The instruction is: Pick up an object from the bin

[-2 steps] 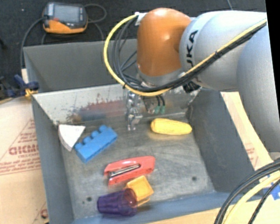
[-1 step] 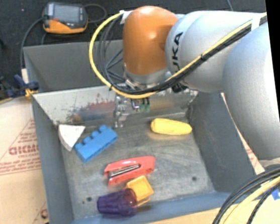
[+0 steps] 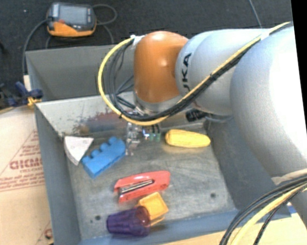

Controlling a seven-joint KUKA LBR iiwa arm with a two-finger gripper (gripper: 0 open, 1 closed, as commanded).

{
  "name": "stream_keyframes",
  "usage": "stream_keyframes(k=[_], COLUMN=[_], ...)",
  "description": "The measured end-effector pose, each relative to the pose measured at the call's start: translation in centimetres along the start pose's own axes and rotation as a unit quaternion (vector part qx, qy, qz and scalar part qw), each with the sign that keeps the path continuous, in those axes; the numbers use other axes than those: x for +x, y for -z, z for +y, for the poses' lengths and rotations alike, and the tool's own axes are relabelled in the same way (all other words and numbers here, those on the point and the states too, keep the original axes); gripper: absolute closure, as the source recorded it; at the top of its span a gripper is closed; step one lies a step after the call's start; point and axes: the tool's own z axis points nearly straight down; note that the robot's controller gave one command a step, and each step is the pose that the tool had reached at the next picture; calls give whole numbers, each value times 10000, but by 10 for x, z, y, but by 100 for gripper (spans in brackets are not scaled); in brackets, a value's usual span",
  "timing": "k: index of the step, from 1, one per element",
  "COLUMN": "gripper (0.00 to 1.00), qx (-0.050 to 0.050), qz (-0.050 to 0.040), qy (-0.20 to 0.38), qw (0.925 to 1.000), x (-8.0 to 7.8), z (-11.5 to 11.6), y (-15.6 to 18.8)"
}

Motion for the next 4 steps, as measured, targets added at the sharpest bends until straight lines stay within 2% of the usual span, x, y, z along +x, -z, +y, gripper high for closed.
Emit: stream_keyframes(k=[1,2,3,4], gripper=[100,100,100,100], qx=[11,4,10,-5], qz=[11,-3,-9,4], qy=[-14,-254,-853,-1027], qw=[10000,9997,9964,9947], x=[-7,-5,-10,1], z=[-5,-9,23,39], y=[4,14,17,14])
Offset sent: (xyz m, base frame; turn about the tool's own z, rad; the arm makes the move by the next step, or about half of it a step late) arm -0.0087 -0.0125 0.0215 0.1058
